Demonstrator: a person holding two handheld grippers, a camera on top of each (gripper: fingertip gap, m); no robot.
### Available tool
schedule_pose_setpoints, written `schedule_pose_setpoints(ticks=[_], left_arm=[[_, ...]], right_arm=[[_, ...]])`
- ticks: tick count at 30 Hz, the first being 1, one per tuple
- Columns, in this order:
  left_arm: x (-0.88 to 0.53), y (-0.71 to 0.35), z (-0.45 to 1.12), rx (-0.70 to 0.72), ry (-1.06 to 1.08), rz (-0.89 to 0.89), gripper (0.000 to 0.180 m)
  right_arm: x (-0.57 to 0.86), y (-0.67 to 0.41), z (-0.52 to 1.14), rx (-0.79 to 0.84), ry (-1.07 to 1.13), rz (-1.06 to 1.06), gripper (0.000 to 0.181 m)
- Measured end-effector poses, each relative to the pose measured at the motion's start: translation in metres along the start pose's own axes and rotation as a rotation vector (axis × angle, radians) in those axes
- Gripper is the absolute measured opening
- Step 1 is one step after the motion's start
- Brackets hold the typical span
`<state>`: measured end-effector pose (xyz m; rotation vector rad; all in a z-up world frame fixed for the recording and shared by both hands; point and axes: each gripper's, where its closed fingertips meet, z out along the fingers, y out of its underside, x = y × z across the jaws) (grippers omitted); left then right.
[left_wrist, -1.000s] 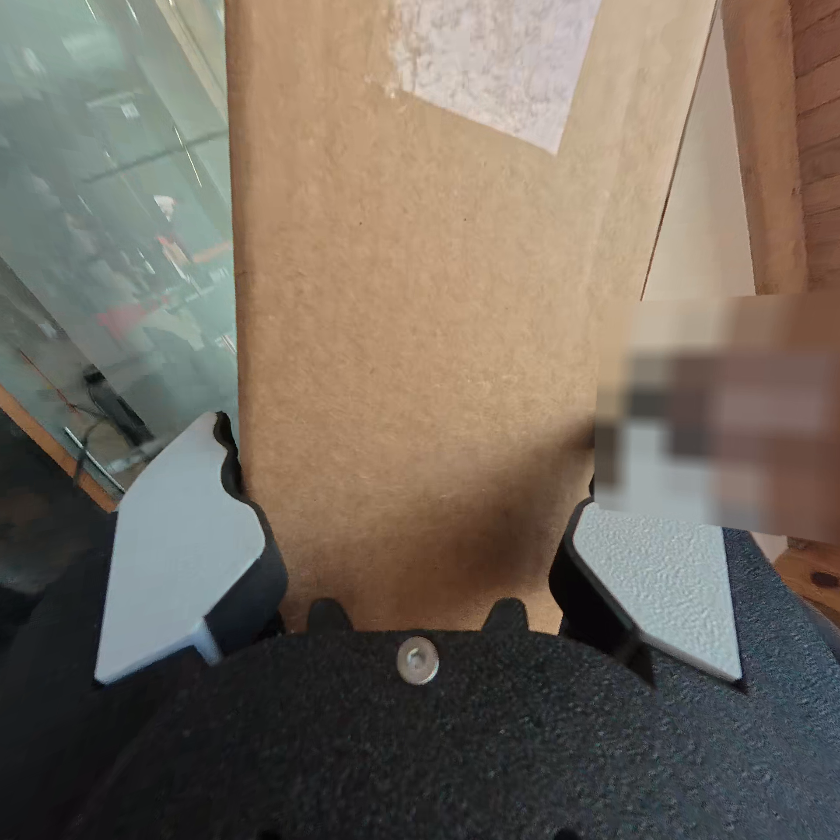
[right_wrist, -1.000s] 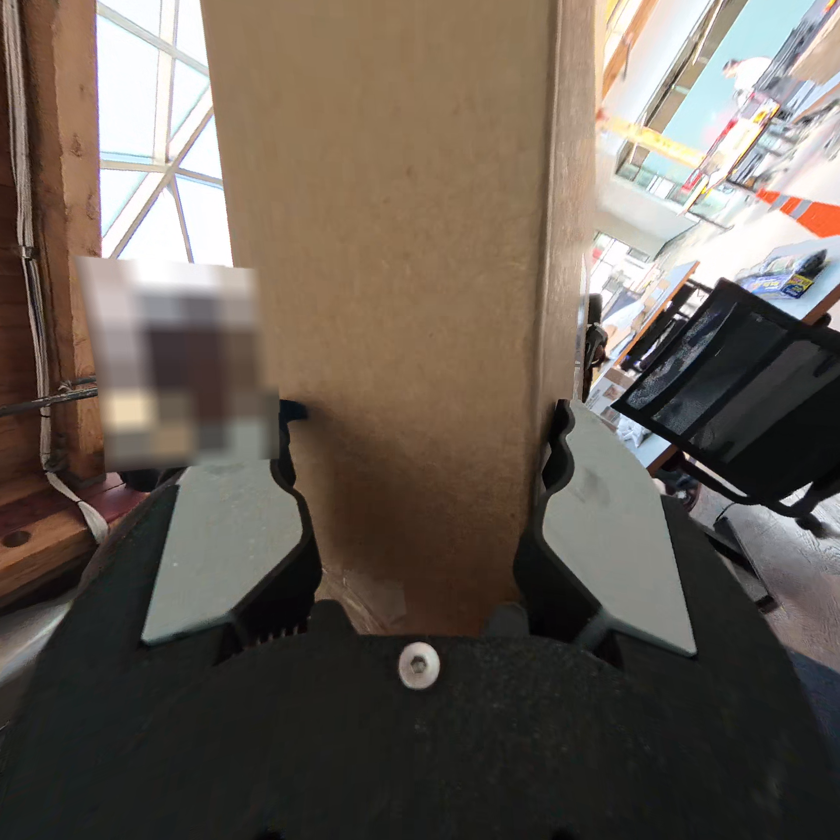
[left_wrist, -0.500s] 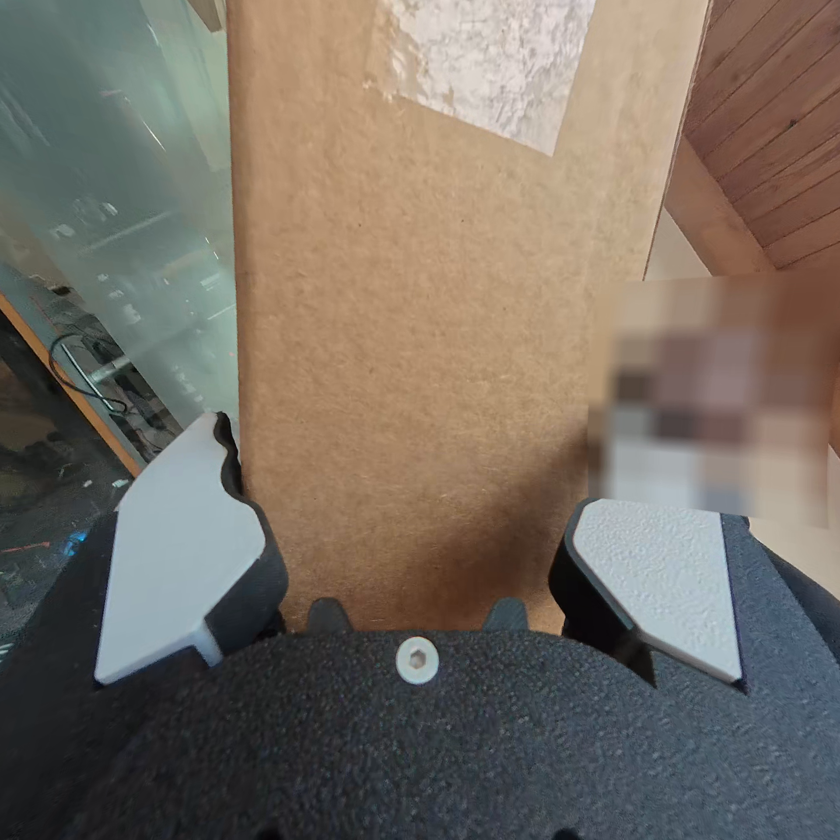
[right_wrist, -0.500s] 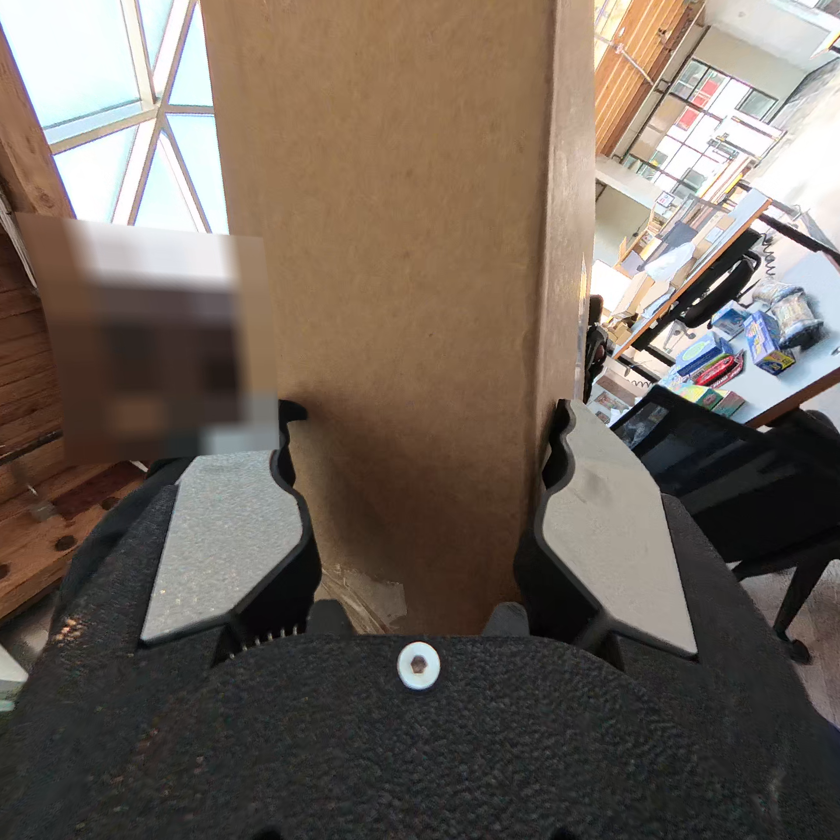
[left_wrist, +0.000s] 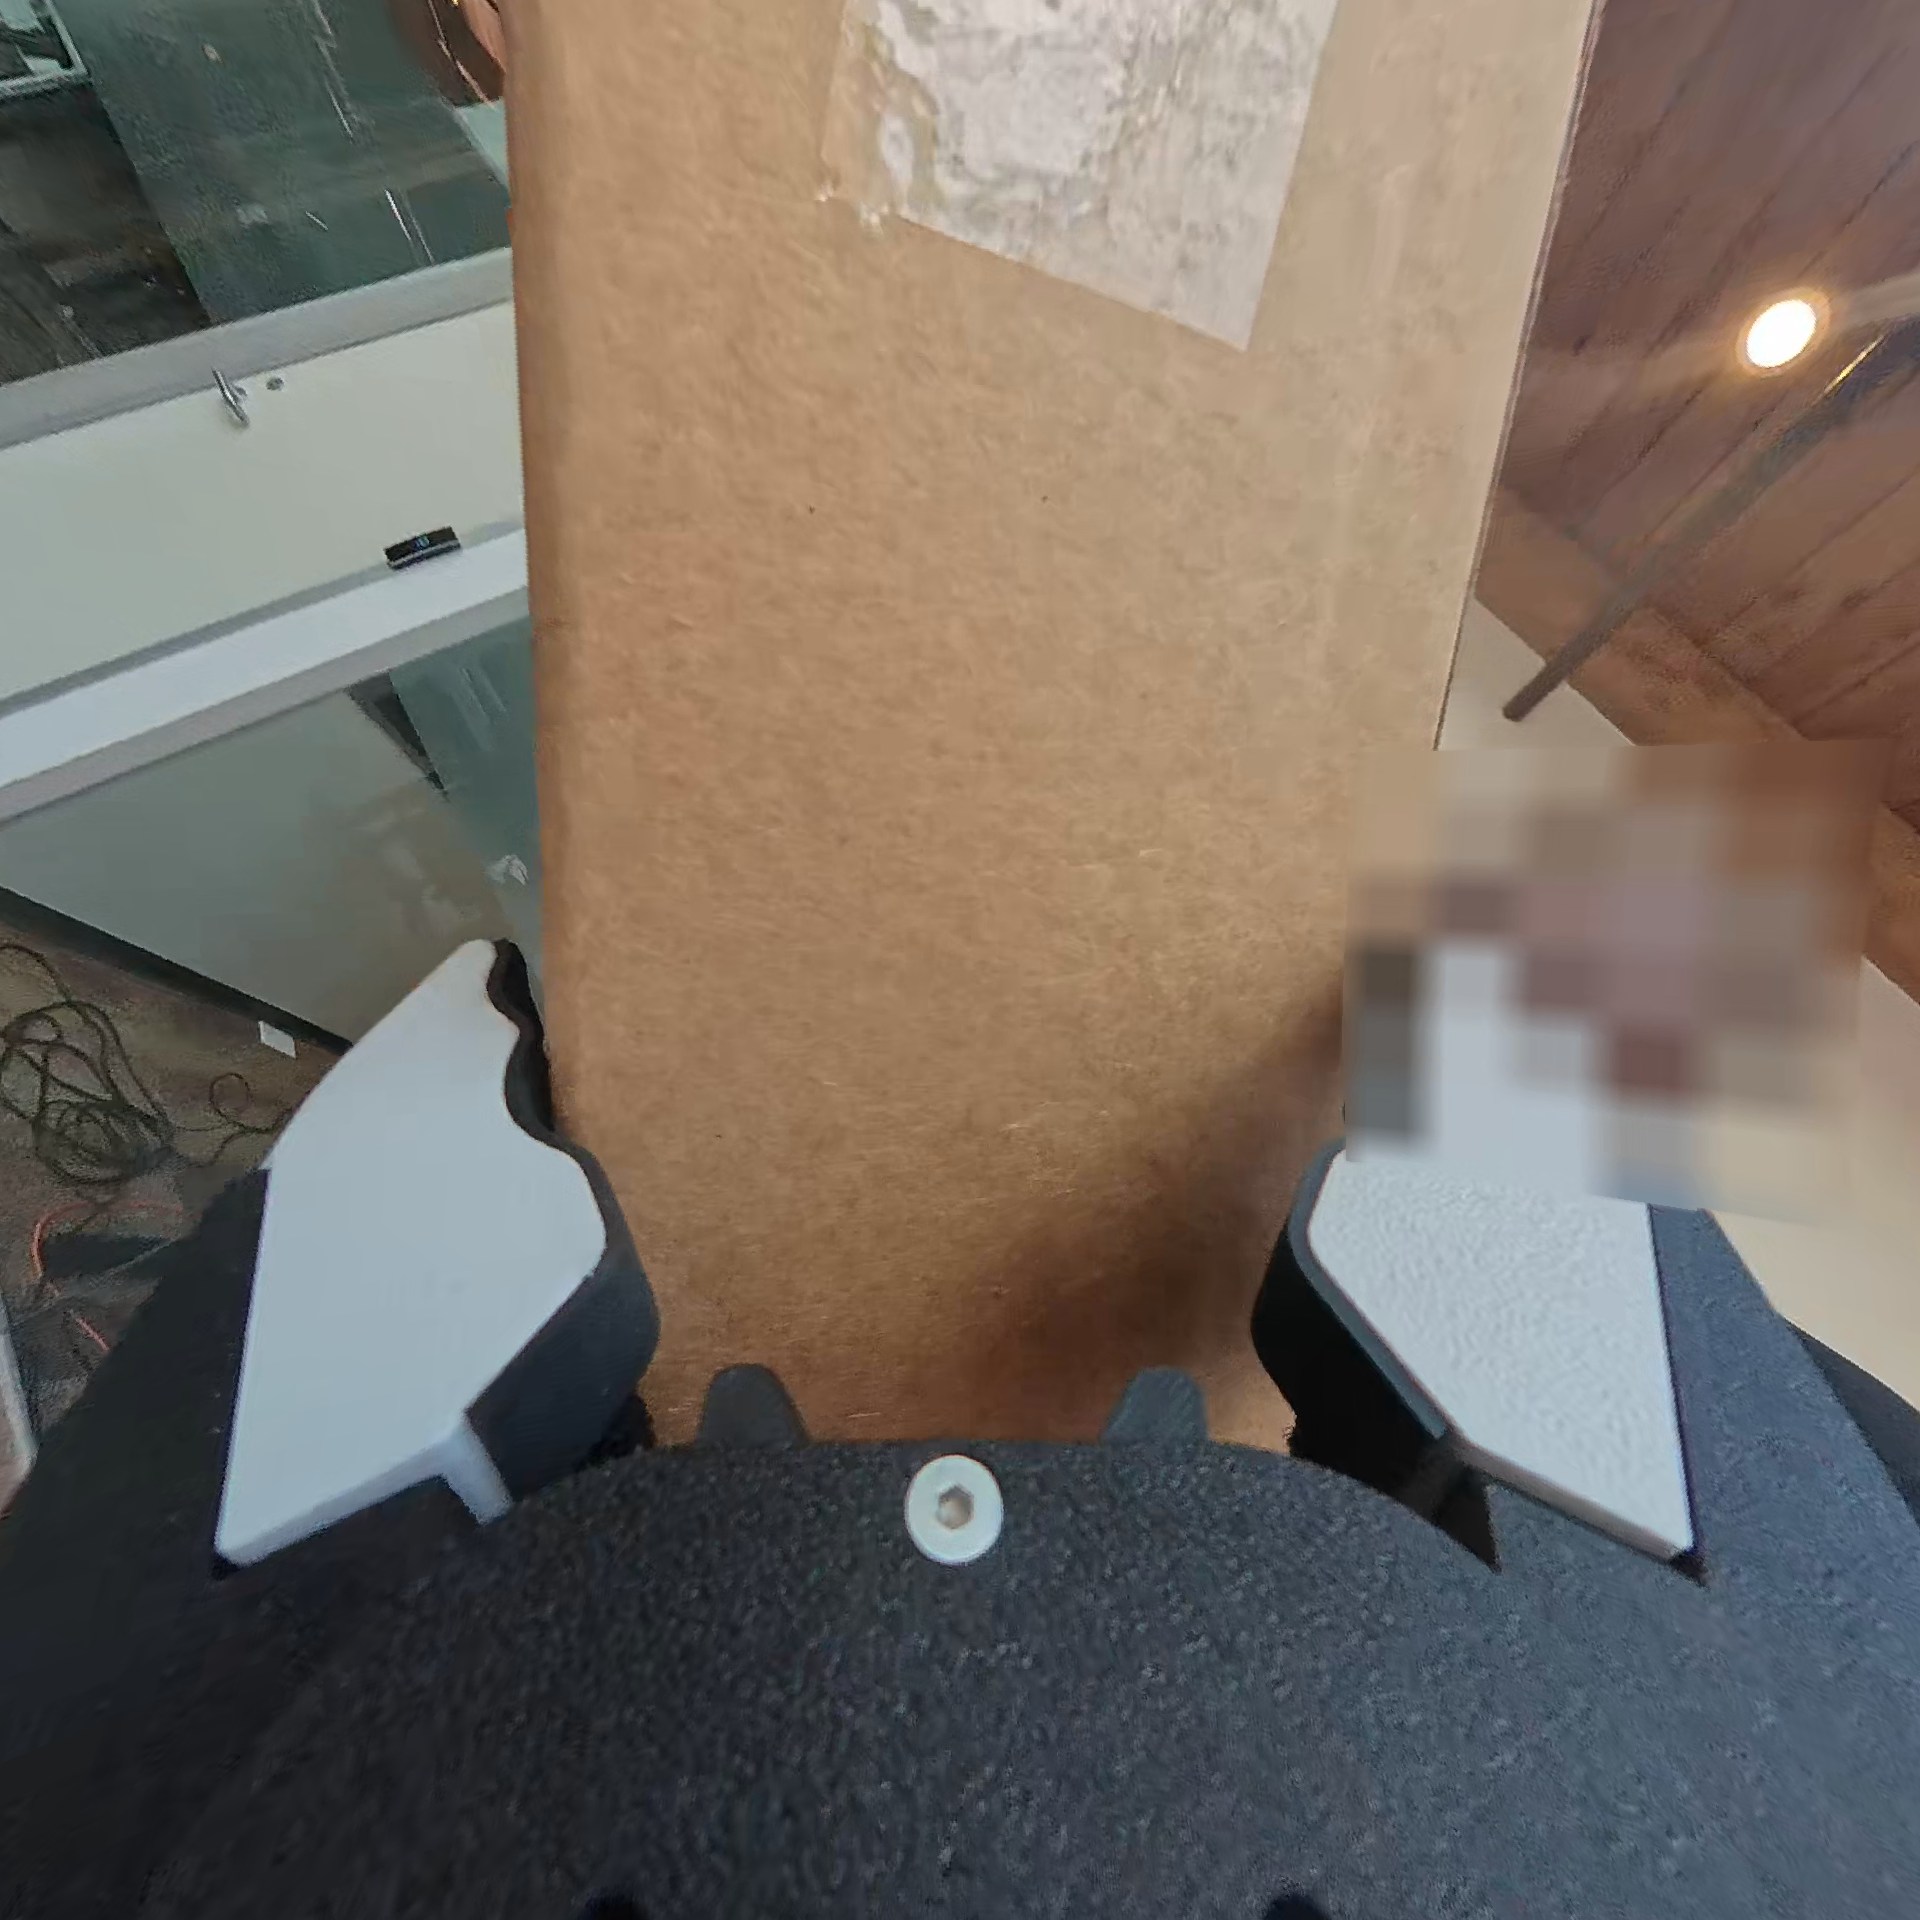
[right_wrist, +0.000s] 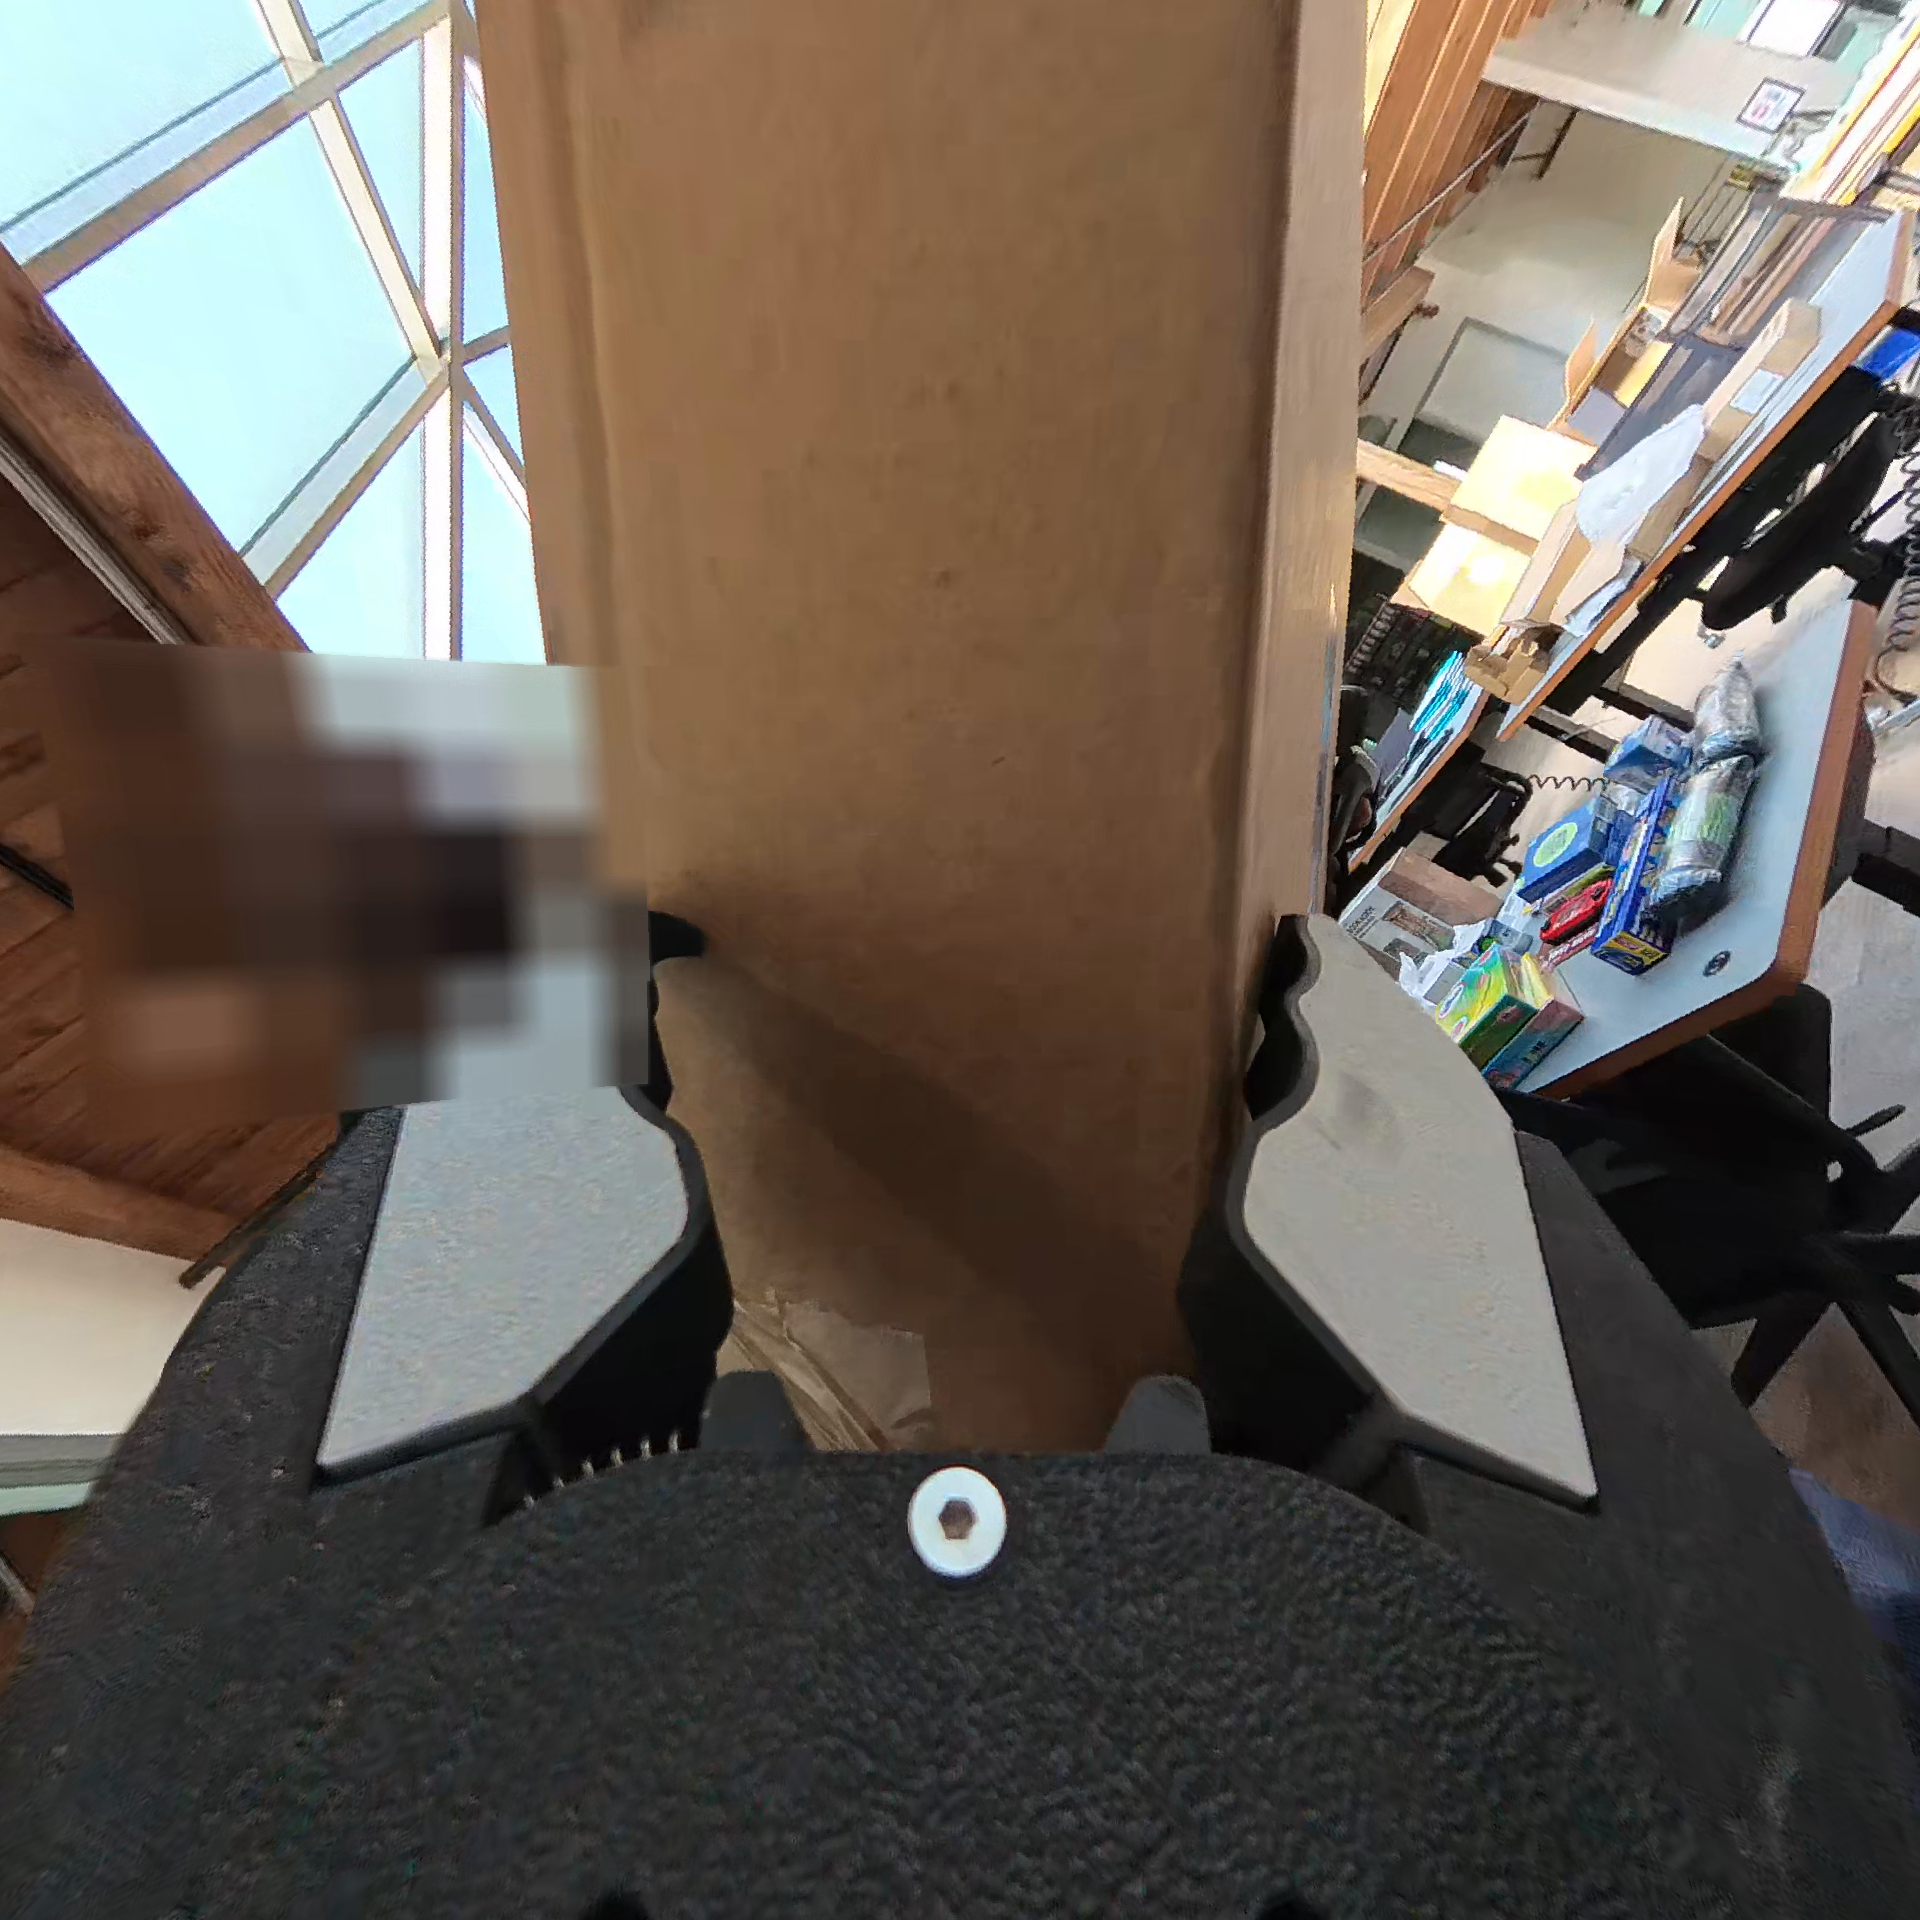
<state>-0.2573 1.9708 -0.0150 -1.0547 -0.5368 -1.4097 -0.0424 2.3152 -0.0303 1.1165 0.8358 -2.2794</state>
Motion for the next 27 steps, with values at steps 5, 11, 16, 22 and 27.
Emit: schedule_pose_setpoints(ticks=[5,11,16,22,27], left_arm=[[-0.059,-0.085,0.061,0.054,0.001,0.005,0.147],[-0.152,-0.191,0.13,0.016,0.015,-0.039,0.147],[-0.238,-0.291,0.201,-0.1,0.044,-0.129,0.146],[-0.318,-0.381,0.305,-0.267,0.097,-0.228,0.146],[-0.382,-0.415,0.375,-0.376,0.085,-0.328,0.146]], right_arm=[[0.025,-0.135,-0.019,-0.048,0.007,0.04,0.111],[0.063,-0.258,-0.061,0.004,0.036,0.025,0.111],[0.087,-0.338,-0.101,0.147,0.089,-0.022,0.111],[0.075,-0.405,-0.145,0.312,0.153,-0.112,0.111],[0.076,-0.427,-0.191,0.471,0.182,-0.136,0.111]])
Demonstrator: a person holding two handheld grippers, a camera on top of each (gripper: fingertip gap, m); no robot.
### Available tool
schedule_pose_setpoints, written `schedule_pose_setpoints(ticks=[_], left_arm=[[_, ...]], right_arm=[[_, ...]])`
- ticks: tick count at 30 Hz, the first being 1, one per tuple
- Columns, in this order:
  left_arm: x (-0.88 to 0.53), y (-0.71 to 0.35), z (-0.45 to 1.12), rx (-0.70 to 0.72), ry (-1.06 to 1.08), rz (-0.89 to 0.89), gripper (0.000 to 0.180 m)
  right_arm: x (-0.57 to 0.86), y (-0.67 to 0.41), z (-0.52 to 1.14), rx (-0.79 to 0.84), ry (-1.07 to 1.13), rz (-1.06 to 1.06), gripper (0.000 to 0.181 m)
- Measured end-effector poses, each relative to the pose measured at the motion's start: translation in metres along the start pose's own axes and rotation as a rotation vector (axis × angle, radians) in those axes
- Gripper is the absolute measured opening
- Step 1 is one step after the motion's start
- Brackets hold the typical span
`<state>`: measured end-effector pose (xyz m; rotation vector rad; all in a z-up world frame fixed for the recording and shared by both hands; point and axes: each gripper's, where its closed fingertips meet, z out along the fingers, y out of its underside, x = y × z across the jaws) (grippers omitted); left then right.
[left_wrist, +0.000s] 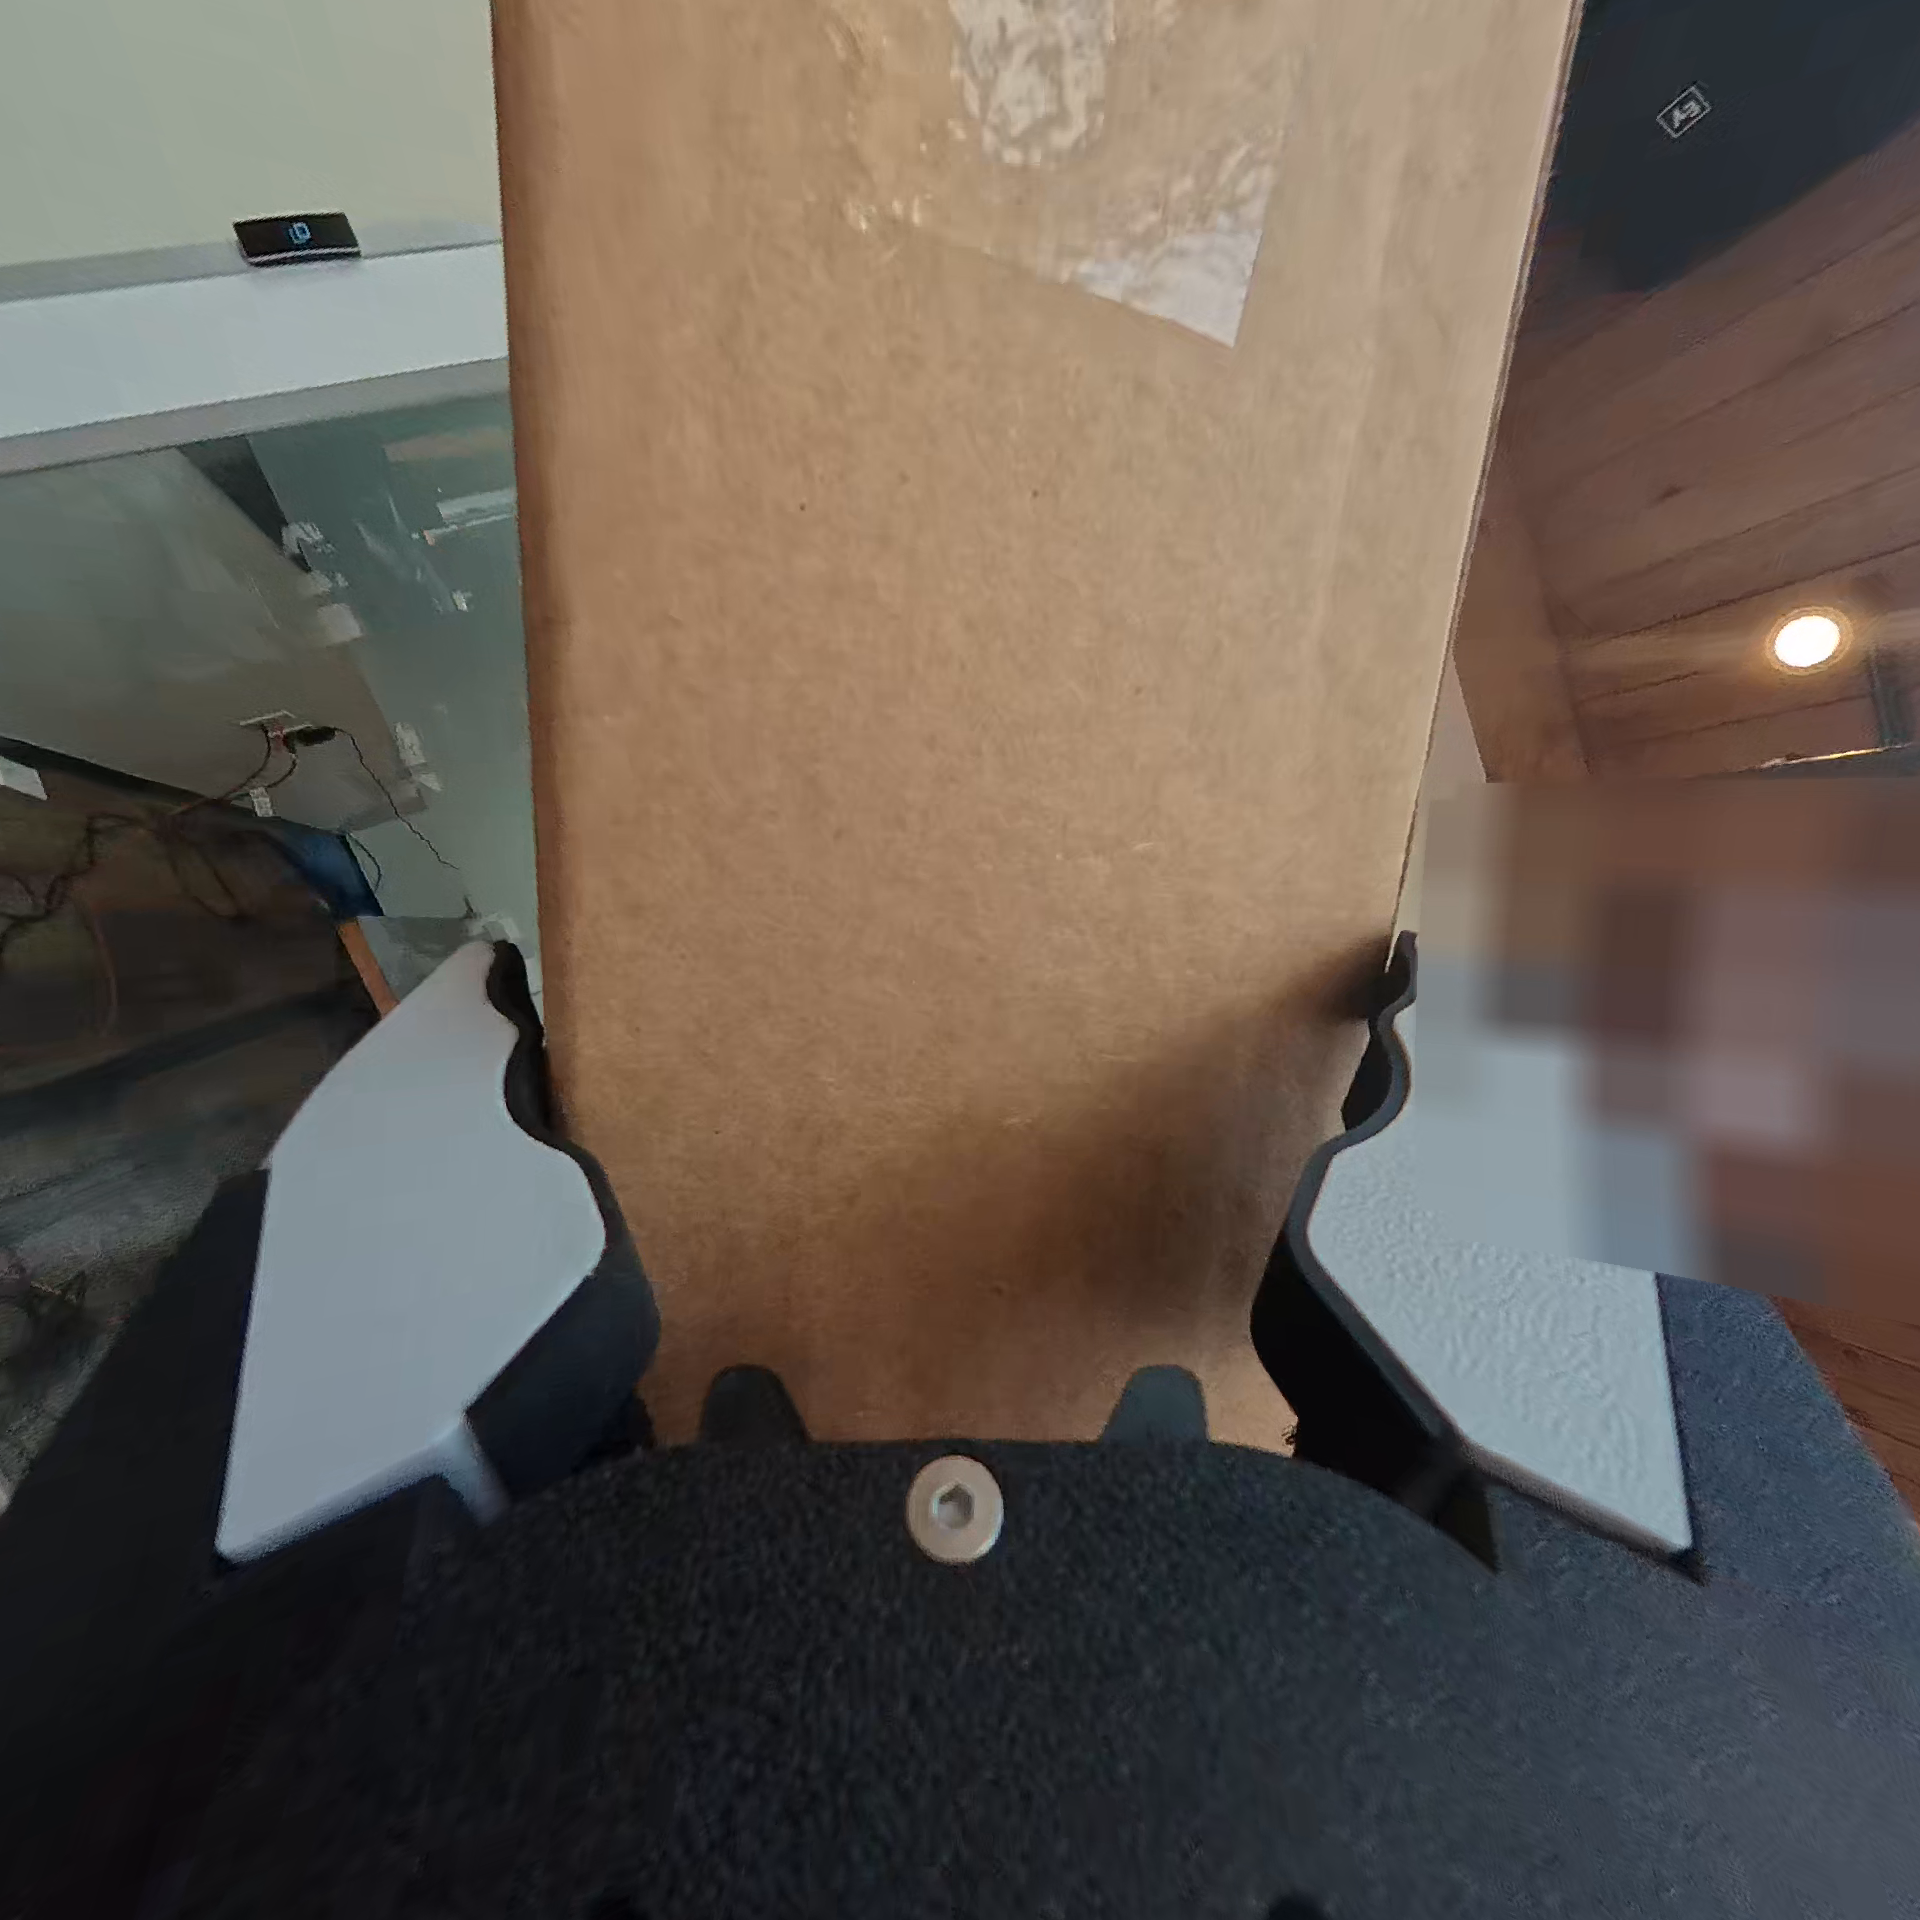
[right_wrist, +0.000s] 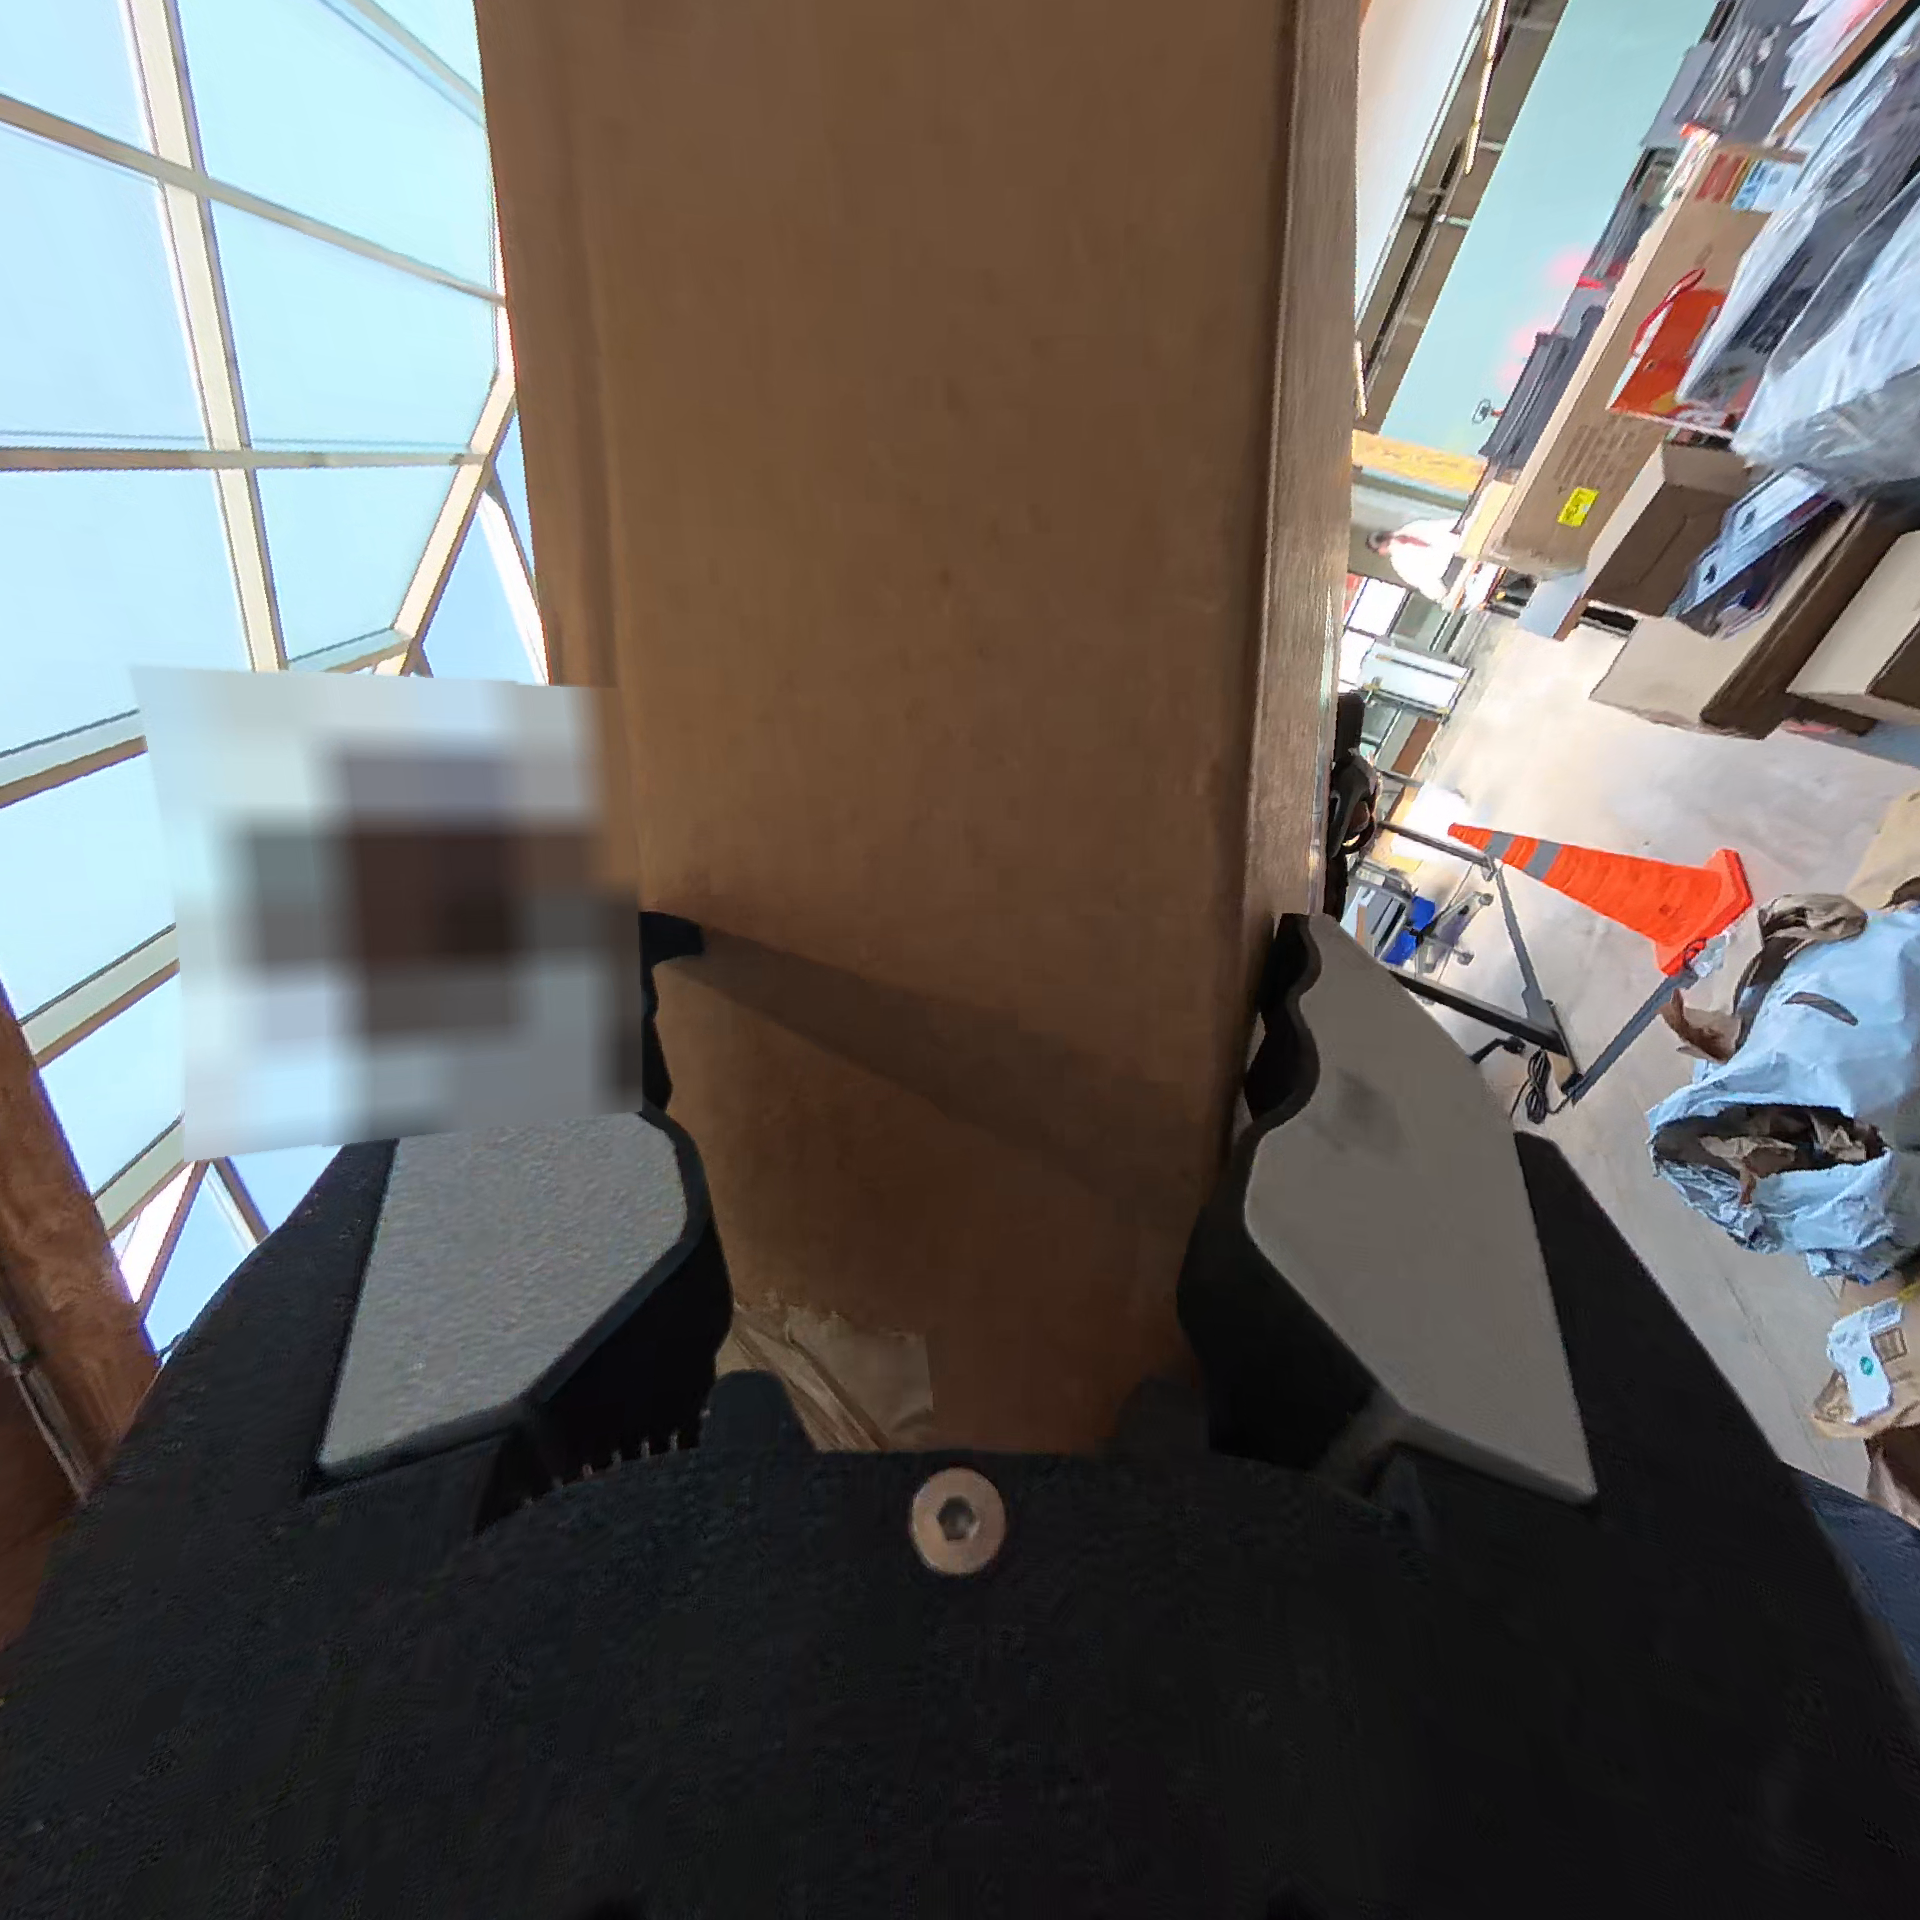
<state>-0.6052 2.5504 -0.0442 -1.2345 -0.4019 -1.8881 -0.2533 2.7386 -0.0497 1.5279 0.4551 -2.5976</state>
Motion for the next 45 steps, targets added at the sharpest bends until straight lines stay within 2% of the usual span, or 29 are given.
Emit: schedule_pose_setpoints(ticks=[9,24,29,40,45], left_arm=[[-0.106,-0.085,0.108,-0.102,-0.01,-0.126,0.146],[-0.253,-0.238,0.383,-0.112,-0.026,-0.055,0.146],[-0.323,-0.291,0.489,-0.223,0.005,-0.099,0.146],[-0.507,-0.416,0.734,-0.51,0.132,-0.333,0.147],[-0.551,-0.467,0.823,-0.601,0.167,-0.396,0.147]], right_arm=[[0.009,-0.09,-0.082,0.158,0.042,-0.002,0.111],[-0.009,-0.41,-0.239,0.119,-0.01,-0.042,0.111],[-0.028,-0.476,-0.304,0.208,0.016,-0.107,0.112],[-0.073,-0.615,-0.427,0.558,0.199,-0.266,0.112],[-0.094,-0.677,-0.449,0.651,0.244,-0.315,0.111]])
